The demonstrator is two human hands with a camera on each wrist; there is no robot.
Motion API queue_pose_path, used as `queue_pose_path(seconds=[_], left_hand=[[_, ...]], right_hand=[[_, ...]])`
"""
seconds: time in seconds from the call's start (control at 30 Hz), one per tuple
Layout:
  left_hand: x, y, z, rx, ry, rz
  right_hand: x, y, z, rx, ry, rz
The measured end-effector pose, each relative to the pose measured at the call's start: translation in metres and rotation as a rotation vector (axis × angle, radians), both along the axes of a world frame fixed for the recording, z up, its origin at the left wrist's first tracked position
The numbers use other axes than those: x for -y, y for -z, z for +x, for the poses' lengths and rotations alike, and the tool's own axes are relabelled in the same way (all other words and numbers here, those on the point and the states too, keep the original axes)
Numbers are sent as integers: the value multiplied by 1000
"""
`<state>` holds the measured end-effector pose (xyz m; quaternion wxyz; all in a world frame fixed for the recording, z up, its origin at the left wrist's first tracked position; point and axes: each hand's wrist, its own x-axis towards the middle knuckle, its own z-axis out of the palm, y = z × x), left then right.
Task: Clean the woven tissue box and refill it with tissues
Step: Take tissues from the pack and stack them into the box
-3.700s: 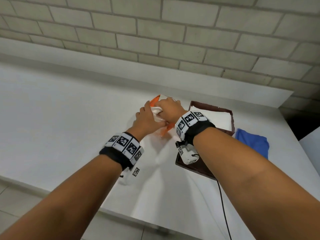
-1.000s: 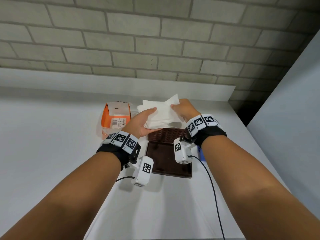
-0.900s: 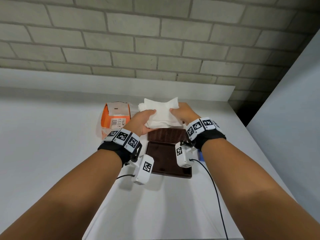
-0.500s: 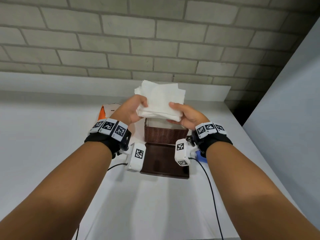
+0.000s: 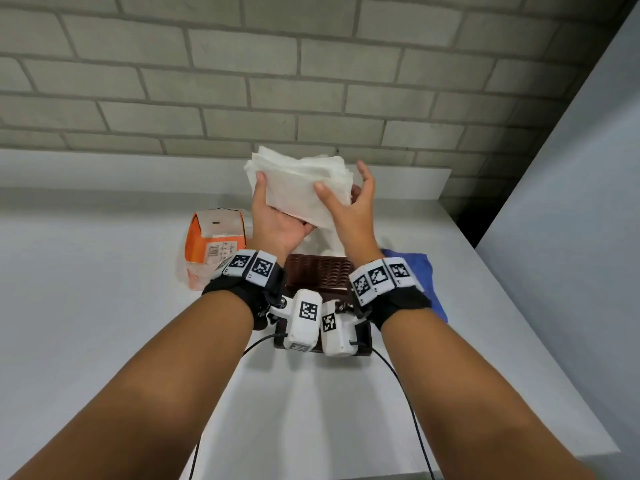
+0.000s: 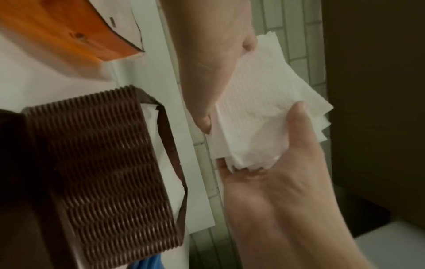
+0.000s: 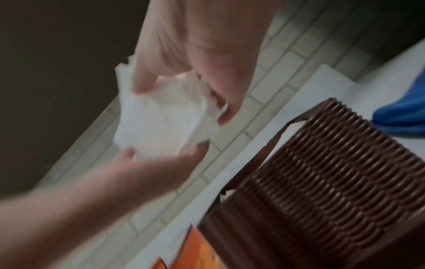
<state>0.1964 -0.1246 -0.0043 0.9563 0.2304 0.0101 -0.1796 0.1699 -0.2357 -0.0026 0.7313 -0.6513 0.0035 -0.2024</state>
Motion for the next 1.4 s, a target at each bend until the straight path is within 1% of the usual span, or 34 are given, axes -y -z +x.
queue_pose_path(seconds=[0.03,0.07,0.13,0.2,0.23,0.3,0.33,0.37,0.4,0.43,0.47,0.5,0.57,0.6,0.63,0.67,0.73,0.77,0.8,0.87,0.9,0.93,1.03,1.1,1.17,1.27,1.4], left_hand=[[2,0,-1,10,23,-2],[4,-1,-2,17,38,-1],[6,0,-1,28,40,-17],[7,0,-1,-5,4,-17],[8,-3,-2,-28,-31,14],[8,-3,-2,-97,-97,75],[9,-3,-4,-130,-130,136],[9,-2,-5,-153,-126,245],[11,0,-4,-240,-52,213],[13,-1,-8,-269,-45,199],[15,0,-9,-208,-106,338],[17,2,-10,-141,-126,419],[16,3,-15,-45,-50,306],[13,6,-10,-98,-95,251],[9,7,-4,-148,-142,254],[3,8,3,-144,-177,322],[-7,18,16,-23,-219,645],[-10,16,15,28,-194,740],[-11,17,18,54,-143,782],[-6,18,22,144,-69,955],[-1,17,22,174,-56,1041],[3,19,23,207,-78,1112],[11,23,29,205,-154,1251],[13,25,31,240,-134,1332],[16,28,32,291,-107,1453],[20,29,29,337,-79,1645],[23,28,28,403,-7,1864]], right_hand=[[-2,1,-2,67,85,-82],[-2,4,-4,139,132,-167],[-1,7,-6,219,164,-360],[4,10,-6,201,195,-558],[7,10,-6,186,212,-630],[11,10,-4,169,236,-679],[12,10,-3,160,238,-653],[12,10,-1,139,231,-607],[12,10,0,108,221,-550],[12,11,2,70,197,-484],[11,13,3,21,151,-410],[11,14,5,-32,93,-328],[15,14,7,-142,18,-167],[20,12,8,-189,-3,-98],[27,9,9,-226,-31,-50],[35,7,10,-255,-62,-37],[50,3,15,-320,-112,-101],[55,2,18,-355,-125,-148],[58,1,20,-382,-125,-191],[57,2,26,-408,-76,-252],[55,2,28,-420,-39,-274],[54,3,30,-447,-3,-298],[57,7,33,-549,21,-307],[58,9,32,-552,-10,-304],[53,13,30,-537,-30,-386],[47,21,29,-516,-15,-546],[45,28,29,-515,11,-677]])
